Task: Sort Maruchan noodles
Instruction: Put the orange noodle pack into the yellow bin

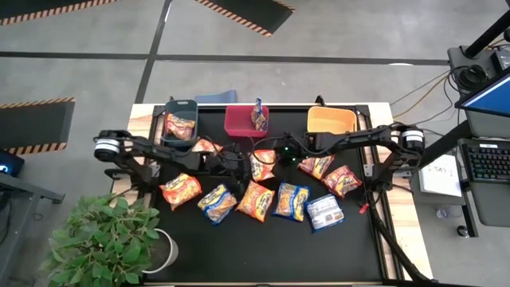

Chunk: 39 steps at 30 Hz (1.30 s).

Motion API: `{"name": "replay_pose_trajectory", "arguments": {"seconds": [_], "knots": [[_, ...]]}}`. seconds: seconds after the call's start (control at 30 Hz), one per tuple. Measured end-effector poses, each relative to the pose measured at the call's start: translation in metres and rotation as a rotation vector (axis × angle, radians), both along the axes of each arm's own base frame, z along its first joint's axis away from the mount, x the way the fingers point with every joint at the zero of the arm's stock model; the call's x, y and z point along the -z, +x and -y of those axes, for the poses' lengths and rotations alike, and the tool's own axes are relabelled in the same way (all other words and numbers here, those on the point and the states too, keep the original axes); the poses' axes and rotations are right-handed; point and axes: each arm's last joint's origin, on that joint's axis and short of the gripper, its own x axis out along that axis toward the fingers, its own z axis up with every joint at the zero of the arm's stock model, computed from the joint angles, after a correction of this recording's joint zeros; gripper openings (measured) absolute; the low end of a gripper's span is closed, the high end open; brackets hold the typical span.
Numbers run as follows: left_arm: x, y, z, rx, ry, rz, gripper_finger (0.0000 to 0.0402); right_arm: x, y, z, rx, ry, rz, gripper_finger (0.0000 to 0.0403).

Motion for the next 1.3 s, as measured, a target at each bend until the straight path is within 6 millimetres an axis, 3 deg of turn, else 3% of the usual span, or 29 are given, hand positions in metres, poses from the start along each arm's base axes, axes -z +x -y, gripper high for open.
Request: {"name": "replay_pose_trajectory", "arguments": {"seconds": [0.2,0.43,0.77,1.0,1.3], "knots": [[0.011,0.008,0.000,-0.007,-0.018,0.034,0.0082,-0.001,-0.005,0.020,0.084,0.016,0.007,0.0064],[0.031,0.015,0.001,-0.001,-0.060,0.019,0.0082,0.000,-0.012,0.044,0.154,0.040,0.013,0.0178],[0.041,0.018,0.001,-0.016,-0.076,0.013,0.0082,0.002,-0.011,0.051,0.163,0.050,0.035,0.0308],[0.047,0.012,-0.001,-0.035,-0.082,-0.019,0.0082,0.009,-0.005,0.052,0.144,0.079,0.066,0.0345],[0.057,0.003,-0.001,-0.079,-0.093,-0.044,0.0082,0.008,-0.002,0.052,0.140,0.105,0.113,0.0348]]}}
